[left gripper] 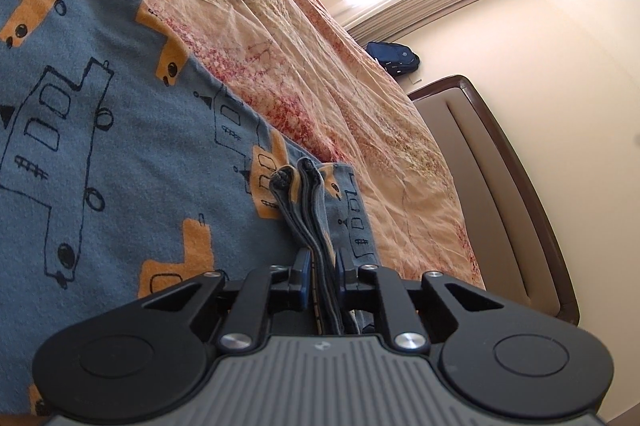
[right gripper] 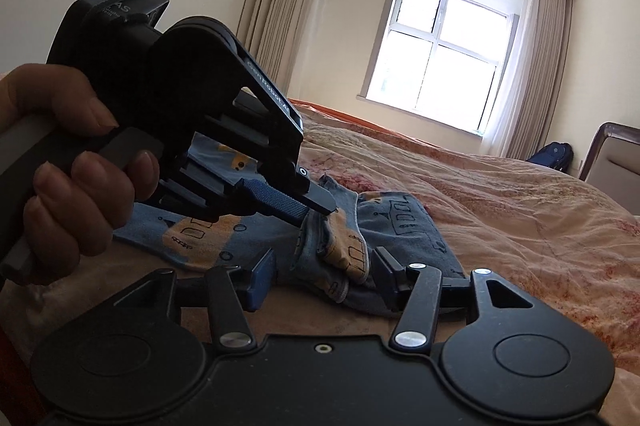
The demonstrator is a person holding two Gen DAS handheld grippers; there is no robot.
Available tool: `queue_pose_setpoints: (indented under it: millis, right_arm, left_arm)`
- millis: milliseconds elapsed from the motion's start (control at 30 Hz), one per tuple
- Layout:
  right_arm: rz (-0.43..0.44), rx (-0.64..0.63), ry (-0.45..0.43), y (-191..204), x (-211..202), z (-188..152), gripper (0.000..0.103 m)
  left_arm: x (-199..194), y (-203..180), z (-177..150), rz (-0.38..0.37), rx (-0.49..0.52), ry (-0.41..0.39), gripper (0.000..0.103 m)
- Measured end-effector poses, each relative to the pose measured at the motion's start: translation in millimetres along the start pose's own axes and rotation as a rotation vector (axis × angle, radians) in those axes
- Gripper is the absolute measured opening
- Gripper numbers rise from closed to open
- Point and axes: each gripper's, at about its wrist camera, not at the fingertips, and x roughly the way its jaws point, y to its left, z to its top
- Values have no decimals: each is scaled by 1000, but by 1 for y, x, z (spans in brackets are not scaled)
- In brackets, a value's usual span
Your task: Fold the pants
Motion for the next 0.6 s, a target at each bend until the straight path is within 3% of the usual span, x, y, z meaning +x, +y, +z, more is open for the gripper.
queue_pose_setpoints:
  millis: [67,167,267,400,467,533,567,600]
  right_arm:
    - [-6,-6,3,-1,6,1,48]
    - [3,26,-7,-5,7,1,31]
    - [4,53,-18,-7,6,2,24]
    - [27,141,-21,-17,7,3,20]
    - [47,216,-25,-24,6,3,18]
    - [68,265,-27,-28,4,4,18]
    - [69,272,-25,-28,4,5,18]
    - [69,271,-23,-28,4,5,18]
  left_arm:
    - [0,0,0,-2,-1,1,13]
    - [1,2,0,-2,-9,5,16]
    - [2,3,0,14,-17,4,38]
    - [5,3,0,11,-18,14,47]
    - [7,2,1,10,-25,18,46]
    - [8,0,3,20,-29,21,33]
    - [8,-2,3,29,-25,17,16]
    - [7,-3,3,29,-21,9,13]
